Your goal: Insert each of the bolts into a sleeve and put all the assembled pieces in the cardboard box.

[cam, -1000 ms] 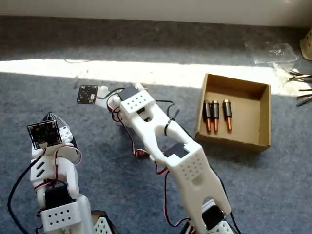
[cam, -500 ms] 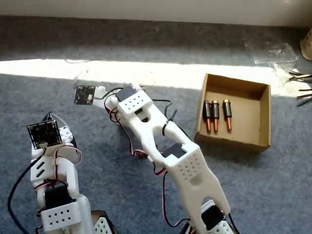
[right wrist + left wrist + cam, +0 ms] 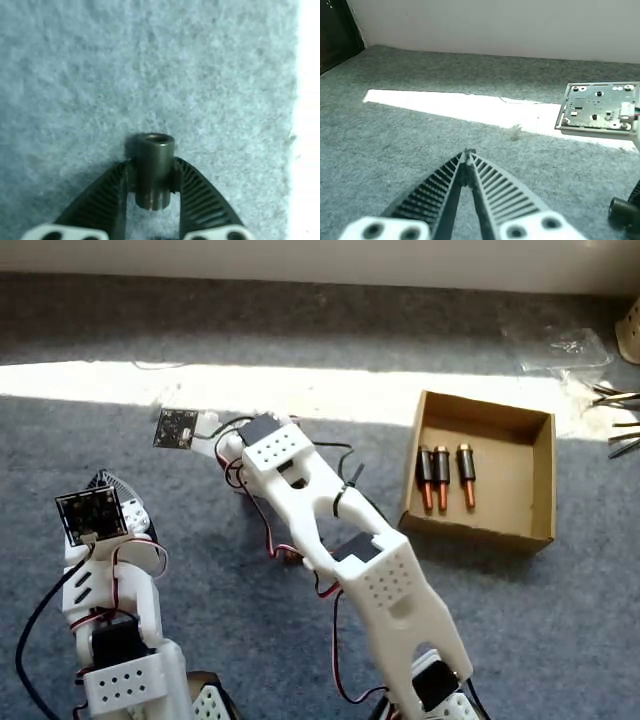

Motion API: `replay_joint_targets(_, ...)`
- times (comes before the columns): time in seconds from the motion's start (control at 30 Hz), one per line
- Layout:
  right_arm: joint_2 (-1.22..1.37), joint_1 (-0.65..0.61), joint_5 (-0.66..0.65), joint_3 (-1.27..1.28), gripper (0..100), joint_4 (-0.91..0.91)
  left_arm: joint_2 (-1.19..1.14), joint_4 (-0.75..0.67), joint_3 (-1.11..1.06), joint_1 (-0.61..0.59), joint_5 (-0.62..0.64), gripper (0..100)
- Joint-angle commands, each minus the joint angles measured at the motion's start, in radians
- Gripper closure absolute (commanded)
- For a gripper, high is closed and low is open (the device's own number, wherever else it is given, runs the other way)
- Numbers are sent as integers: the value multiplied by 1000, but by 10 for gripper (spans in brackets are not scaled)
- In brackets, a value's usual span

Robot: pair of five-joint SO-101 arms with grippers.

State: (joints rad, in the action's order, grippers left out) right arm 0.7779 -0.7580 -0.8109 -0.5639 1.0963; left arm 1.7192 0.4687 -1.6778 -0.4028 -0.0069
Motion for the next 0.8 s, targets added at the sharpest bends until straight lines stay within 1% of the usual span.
replay_joint_targets(0.0, -139, 2, 74, -101, 995, 107, 8, -21, -21, 18, 2, 993)
replay_joint_targets(0.2, -291, 33, 140, -196, 995, 308, 8, -21, -21, 18, 2, 993)
replay_joint_targets(0.4, -453, 70, 241, -265, 995, 499, 8, -21, -21, 18, 2, 993)
replay_joint_targets(0.67, -659, 70, 256, -269, 995, 645, 8, -21, -21, 18, 2, 993)
replay_joint_targets(0.77, -750, 70, 278, -265, 995, 659, 8, -21, -21, 18, 2, 993)
